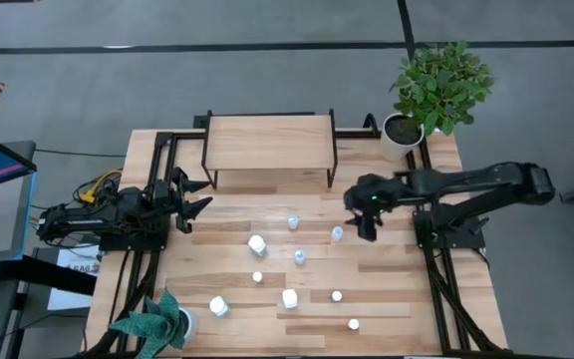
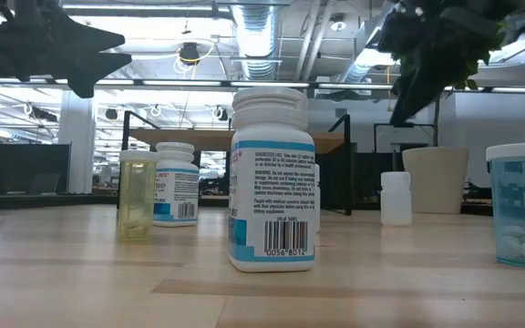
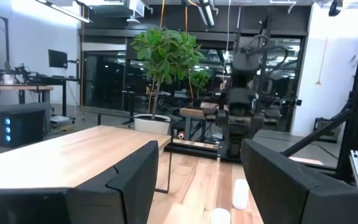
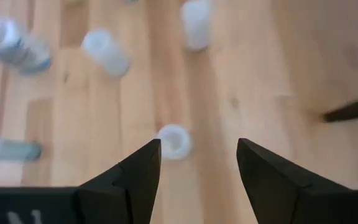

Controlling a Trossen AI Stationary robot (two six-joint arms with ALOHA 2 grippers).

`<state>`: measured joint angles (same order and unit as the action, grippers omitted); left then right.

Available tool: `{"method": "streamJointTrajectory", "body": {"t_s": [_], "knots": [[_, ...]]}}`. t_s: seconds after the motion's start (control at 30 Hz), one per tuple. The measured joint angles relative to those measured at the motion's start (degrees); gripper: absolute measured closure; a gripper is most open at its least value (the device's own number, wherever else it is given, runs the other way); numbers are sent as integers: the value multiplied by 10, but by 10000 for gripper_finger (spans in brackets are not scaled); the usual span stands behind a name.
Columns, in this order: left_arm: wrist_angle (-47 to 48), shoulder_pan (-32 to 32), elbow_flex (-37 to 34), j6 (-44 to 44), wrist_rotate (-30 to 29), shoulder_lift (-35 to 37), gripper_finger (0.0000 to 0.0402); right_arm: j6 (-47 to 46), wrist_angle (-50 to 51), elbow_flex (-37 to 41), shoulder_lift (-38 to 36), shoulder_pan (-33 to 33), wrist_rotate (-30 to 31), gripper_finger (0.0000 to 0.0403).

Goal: Pick and place medicine bottles onto shelf by color
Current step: Put the top right transparent pill bottle on the shelf

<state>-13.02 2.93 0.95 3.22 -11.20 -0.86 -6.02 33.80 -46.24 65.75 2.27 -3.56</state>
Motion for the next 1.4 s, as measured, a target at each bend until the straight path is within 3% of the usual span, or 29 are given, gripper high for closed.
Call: {"method": "streamJointTrajectory", "body": {"t_s": [0.6,1.13,1.4], "knots": [[7,0,0,-5,0,0,184,14,-34,0,149,0,-29,168],[7,0,0,-6,0,0,184,1,-76,0,161,-26,-40,168],[7,0,0,-6,0,0,184,0,-77,0,161,-35,-12,173]]}}
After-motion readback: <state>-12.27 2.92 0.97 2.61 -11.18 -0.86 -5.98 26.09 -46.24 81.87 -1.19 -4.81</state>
